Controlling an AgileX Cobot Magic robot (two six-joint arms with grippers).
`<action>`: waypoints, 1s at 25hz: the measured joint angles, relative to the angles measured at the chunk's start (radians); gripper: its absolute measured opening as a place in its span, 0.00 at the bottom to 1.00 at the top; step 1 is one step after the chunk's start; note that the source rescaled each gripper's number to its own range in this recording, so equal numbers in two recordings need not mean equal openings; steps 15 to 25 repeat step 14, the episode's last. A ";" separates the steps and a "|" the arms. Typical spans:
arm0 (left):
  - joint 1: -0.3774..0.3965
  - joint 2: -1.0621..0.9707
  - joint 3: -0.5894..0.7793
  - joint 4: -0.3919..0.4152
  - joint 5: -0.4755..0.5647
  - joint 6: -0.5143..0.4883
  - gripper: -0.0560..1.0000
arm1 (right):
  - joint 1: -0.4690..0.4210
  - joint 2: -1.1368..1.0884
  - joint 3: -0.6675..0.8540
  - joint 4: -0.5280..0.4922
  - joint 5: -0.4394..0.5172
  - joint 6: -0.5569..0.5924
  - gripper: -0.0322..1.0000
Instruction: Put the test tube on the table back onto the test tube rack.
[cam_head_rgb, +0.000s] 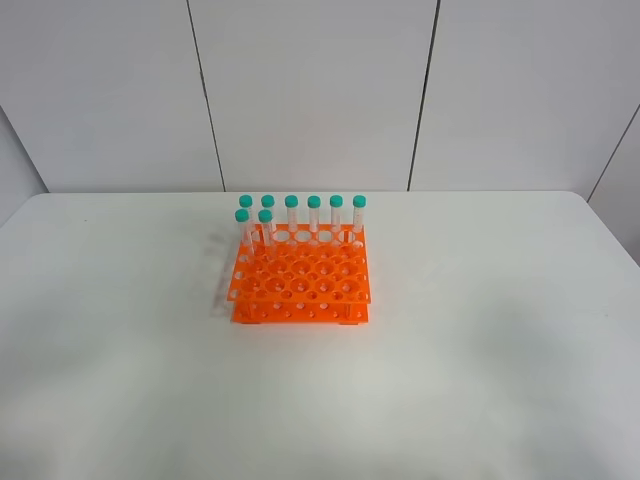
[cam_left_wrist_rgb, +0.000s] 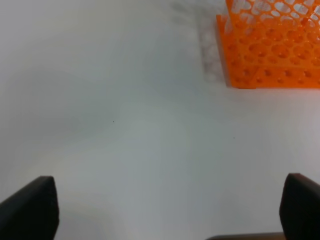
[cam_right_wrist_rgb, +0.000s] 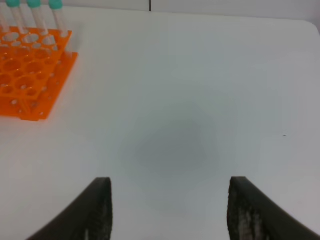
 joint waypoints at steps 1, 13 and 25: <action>0.000 0.000 0.000 0.000 0.000 0.000 1.00 | 0.000 0.000 0.000 0.000 0.000 0.000 0.55; 0.000 0.000 0.000 0.000 0.000 0.000 1.00 | 0.000 0.000 0.000 0.000 0.000 0.000 0.55; 0.000 0.000 0.000 0.000 0.000 0.000 1.00 | 0.000 0.000 0.000 0.000 0.000 0.000 0.55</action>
